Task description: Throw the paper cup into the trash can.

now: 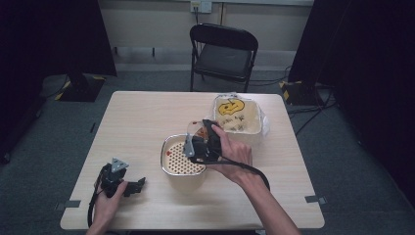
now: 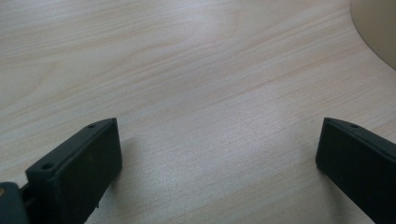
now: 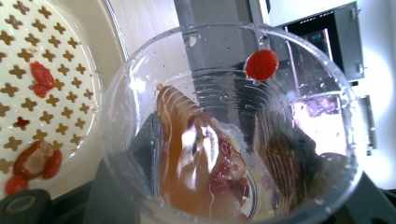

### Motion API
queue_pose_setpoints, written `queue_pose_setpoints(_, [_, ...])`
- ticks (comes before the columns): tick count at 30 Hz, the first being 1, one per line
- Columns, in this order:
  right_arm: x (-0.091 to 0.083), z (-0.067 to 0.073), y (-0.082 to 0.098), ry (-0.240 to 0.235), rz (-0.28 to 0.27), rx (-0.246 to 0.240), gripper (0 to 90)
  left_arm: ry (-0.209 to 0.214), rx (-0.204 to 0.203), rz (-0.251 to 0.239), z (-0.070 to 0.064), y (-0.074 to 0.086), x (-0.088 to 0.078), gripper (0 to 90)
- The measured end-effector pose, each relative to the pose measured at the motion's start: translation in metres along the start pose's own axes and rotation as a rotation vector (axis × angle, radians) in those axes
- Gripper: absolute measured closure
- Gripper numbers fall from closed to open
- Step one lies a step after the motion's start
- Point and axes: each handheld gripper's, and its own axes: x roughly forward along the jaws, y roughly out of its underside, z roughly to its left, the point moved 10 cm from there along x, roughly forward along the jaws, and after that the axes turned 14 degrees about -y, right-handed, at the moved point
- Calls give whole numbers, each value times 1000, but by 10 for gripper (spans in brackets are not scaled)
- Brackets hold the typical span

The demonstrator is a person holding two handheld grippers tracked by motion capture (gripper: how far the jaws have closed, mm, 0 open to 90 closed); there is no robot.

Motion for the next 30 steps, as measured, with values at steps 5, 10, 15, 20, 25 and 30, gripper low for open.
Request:
queue_pose_setpoints(5, [1, 0, -2, 37, 37, -71, 464, 0, -1, 0, 0, 0, 0, 0])
queue_pose_setpoints(10, [3, 1, -4, 86, 85, -175, 465, 0, 0, 0, 0, 0, 0, 0])
queue_pose_setpoints(15, [4, 2, -5, 114, 123, -231, 467, 0, 0, 0, 0, 0, 0, 0])
queue_pose_setpoints(20, [4, 0, -6, 155, 158, -307, 468, 0, -2, -1, 0, 0, 0, 0])
queue_pose_setpoints(25, [3, -2, -8, 202, 196, -387, 469, 0, 0, 0, 0, 0, 0, 0])
queue_pose_setpoints(30, [3, -3, -8, 247, 244, -468, 473, 0, 0, 0, 0, 0, 0, 0])
